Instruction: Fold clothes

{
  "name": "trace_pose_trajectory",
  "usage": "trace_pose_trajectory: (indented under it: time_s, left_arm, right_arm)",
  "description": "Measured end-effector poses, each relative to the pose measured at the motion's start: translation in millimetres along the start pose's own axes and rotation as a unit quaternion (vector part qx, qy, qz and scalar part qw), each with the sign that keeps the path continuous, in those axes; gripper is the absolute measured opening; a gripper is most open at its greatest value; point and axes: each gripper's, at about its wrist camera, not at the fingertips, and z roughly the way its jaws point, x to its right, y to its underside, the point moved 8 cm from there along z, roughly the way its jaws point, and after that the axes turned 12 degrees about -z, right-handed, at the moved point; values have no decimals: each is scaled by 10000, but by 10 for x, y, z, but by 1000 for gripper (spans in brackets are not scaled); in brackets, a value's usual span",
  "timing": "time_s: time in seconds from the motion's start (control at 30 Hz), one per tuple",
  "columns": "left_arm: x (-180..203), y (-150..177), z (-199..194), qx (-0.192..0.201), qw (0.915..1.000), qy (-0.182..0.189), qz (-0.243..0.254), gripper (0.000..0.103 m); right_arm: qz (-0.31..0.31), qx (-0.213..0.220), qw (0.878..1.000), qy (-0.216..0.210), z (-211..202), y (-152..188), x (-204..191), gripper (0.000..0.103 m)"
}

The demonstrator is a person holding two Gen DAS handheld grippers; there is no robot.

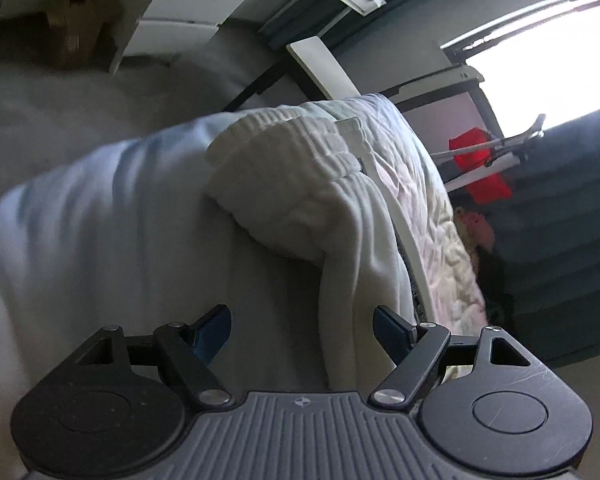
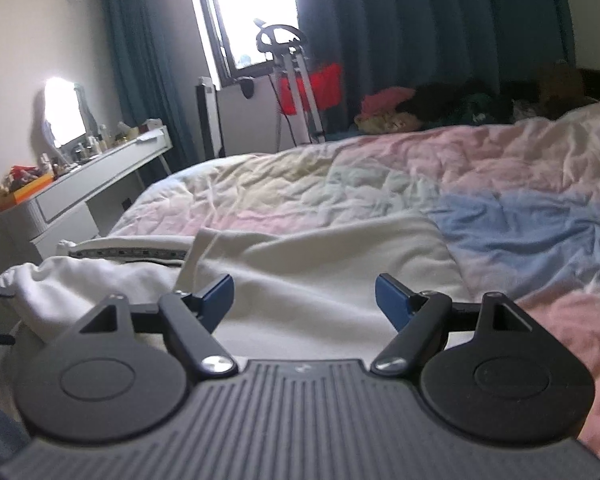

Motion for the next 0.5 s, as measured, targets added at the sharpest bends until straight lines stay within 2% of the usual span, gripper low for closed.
trace_pose_trajectory:
  time_s: [0.1, 0.13, 0.2, 0.27, 0.3, 0.37, 0.47, 0.5]
  left_arm:
    - [-20, -58, 78, 145, 9995, 230, -135, 80]
    - [-24, -73, 116, 161, 9993, 295, -172, 80]
    - [-39, -112, 204, 201, 9989, 359, -245, 80]
    - [-32, -149, 293, 293, 9989, 315, -184, 80]
    - [-6, -161, 338, 342, 9989, 293, -118, 79]
    - [68, -190, 417, 476, 9985, 261, 46, 75]
    - [356, -73, 396, 794, 9949, 101, 620, 57]
    - [465, -24, 379, 907, 9924, 40, 833, 44]
  right_arm:
    - [24, -233, 9997, -34, 68, 65, 8, 70]
    - [51, -346, 9993, -88, 99, 96, 0, 63]
    - [73, -582, 9982, -113, 181, 196, -12, 57]
    - [132, -938, 9954, -153, 307, 348, -10, 37]
    - [205, -1183, 9927, -121, 392, 455, 11, 34]
    - [304, -1343, 9904, -99, 482, 557, 48, 31]
    - [406, -1332, 9902, -79, 498, 582, 68, 31]
    - [428, -1321, 9903, -72, 489, 586, 68, 31]
